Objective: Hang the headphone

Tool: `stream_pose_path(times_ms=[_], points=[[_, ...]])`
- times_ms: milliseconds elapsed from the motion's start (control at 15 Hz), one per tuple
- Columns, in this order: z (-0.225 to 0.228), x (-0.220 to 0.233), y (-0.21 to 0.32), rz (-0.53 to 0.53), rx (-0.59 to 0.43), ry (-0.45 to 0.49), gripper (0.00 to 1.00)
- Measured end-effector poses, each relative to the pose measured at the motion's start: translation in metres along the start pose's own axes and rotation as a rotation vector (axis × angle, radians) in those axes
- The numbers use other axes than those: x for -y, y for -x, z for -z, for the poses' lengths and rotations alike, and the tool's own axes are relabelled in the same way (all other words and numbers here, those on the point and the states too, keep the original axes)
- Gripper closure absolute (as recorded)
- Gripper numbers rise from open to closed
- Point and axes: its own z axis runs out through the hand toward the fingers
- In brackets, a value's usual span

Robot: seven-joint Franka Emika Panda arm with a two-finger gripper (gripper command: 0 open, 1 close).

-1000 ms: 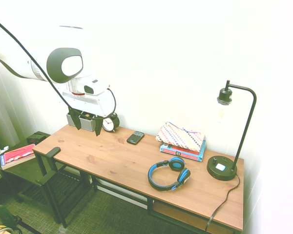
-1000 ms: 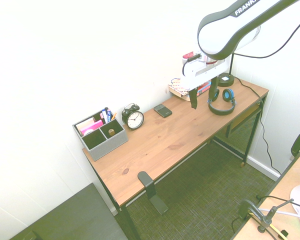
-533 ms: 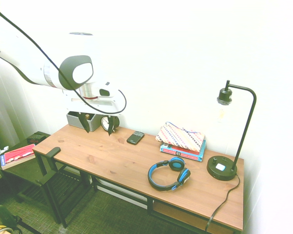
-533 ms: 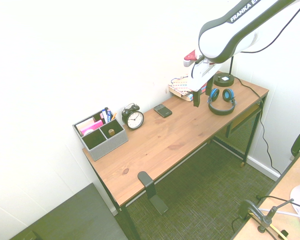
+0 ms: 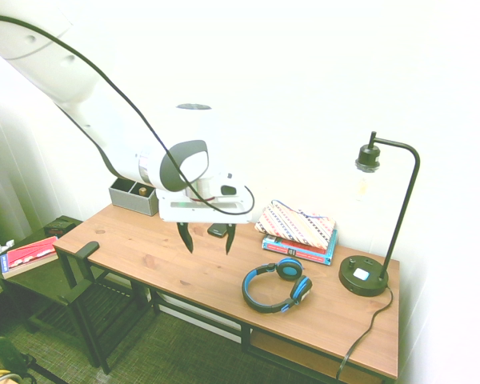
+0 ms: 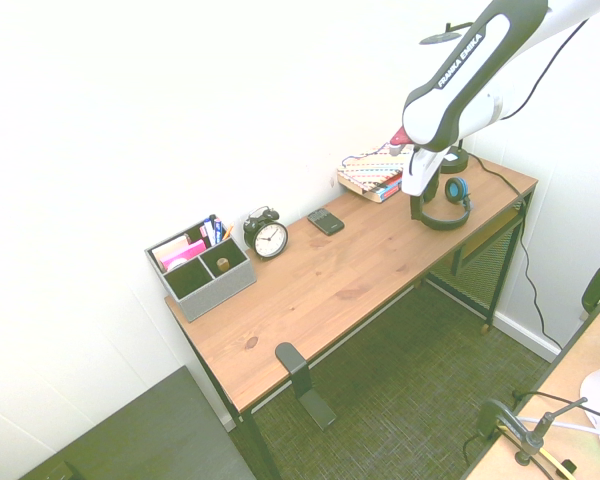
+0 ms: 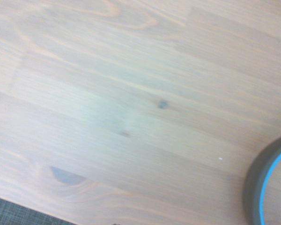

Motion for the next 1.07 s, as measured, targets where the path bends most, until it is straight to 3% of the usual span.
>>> stream_pose_path(times_ms=[333, 400, 1067], points=[[-0.065, -0.034, -0.019, -0.038, 0.026, 0.049, 0.0], [-0.072, -0.037, -0.023, -0.045, 0.026, 0.055, 1.0], [-0.093, -0.037, -0.037, -0.12, 0.043, 0.039, 1.0]])
